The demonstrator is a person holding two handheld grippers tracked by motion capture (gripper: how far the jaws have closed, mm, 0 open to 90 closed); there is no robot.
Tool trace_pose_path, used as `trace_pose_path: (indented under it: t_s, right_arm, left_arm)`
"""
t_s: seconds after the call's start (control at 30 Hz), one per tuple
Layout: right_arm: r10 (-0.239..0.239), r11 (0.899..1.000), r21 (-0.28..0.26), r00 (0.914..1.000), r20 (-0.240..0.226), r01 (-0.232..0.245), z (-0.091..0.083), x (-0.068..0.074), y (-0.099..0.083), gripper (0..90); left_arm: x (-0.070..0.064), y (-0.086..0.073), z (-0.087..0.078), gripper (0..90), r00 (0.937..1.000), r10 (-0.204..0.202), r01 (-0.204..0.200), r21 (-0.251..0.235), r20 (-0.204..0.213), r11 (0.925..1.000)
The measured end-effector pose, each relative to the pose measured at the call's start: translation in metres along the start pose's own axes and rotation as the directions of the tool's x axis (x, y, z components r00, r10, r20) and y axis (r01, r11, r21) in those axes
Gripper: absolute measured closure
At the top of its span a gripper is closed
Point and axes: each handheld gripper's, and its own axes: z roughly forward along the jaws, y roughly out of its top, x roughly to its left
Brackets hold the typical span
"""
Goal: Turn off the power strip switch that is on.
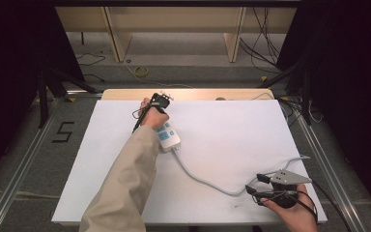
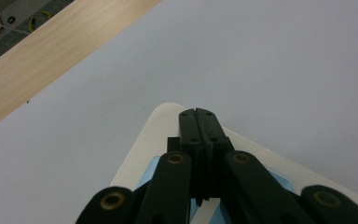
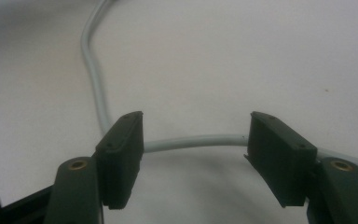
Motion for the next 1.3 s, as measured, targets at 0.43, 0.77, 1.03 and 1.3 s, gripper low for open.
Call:
trace_pose_path:
  t_s: [0.43,0.77,1.03,1.3]
  right_arm:
    - [-0.001,1.0,-0.001,1.0,0.0,0.001,0.0,0.0,0.0,36.7]
    - [-0.002,1.0,-0.001,1.0,0.0,0.002,0.0,0.0,0.0,36.7]
    - [-0.002,1.0,0.0,1.0,0.0,0.002,0.0,0.0,0.0,36.8]
    - [-0.003,1.0,0.001,1.0,0.0,0.003,0.0,0.0,0.001,36.7]
  left_arm:
    - [0.0,-0.002,-0.001,90.0,1.0,0.006,-0.006,-0.01,-0.001,0.9999]
    - [0.002,-0.004,-0.006,90.0,0.9998,-0.001,0.001,-0.022,0.018,0.9998]
    - [0.01,-0.013,-0.007,90.0,0.9991,-0.035,0.036,-0.024,0.024,0.9991]
    - [0.011,-0.014,-0.018,90.0,0.9994,-0.023,0.024,-0.053,0.026,0.9983]
